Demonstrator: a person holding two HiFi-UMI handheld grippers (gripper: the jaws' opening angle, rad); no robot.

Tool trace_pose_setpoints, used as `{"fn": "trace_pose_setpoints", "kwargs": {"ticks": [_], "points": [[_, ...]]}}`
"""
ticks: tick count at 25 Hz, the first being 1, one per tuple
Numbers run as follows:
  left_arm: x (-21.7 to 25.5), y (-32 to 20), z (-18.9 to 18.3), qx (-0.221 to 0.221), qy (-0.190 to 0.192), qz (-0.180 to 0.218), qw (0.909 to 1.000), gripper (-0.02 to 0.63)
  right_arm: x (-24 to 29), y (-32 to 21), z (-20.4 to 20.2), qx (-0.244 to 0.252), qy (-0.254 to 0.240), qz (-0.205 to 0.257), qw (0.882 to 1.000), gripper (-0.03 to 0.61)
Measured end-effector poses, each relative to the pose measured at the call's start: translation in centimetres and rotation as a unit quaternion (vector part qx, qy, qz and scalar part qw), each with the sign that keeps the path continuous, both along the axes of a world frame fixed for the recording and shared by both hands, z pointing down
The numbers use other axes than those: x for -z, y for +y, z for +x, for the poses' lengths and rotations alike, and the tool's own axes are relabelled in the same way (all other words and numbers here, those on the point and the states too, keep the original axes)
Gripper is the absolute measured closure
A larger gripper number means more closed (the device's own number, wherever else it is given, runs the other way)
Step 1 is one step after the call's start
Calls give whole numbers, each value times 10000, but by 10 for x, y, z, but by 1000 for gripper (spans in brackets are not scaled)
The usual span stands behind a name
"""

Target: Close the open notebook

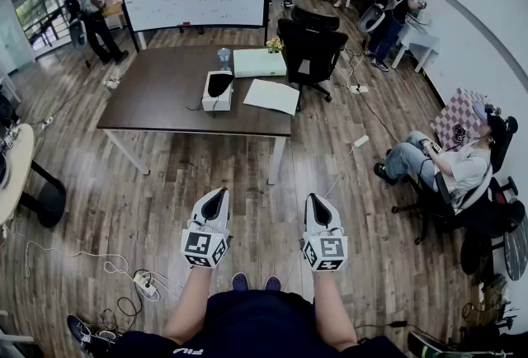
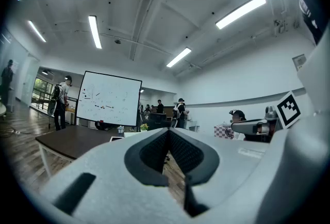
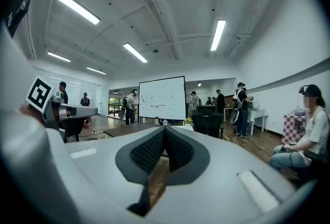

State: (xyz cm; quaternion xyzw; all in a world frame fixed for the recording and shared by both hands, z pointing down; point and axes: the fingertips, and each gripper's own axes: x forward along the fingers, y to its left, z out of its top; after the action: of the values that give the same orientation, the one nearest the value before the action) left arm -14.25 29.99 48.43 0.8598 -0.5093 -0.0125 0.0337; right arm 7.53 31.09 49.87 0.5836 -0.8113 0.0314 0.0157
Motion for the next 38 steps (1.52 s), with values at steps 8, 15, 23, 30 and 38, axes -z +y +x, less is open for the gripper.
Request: {"fn": "trace_pose_setpoints", "kwargs": {"ticks": [8,15,23,30,38], "points": [[-1,-4,6,-28,-25,-53,10000,626,2,-5,6,34,-50,25,10000,580],[-6,-6,16,49,-71,-74,9999,626,-3,-11,24,-1,-253,22,9997,582],[-12,-2,34,238,-134,-73,9996,627,-12,-13,43,95,-267,47,9996,584],[-23,8,44,406,-161,-170,9989,627,-21,-15,55,231,-305,2,9993,584],[-39,-23,41,545,-127,-241,9981,627,-38,-46,62,228,-252,-108,9994,584]]}}
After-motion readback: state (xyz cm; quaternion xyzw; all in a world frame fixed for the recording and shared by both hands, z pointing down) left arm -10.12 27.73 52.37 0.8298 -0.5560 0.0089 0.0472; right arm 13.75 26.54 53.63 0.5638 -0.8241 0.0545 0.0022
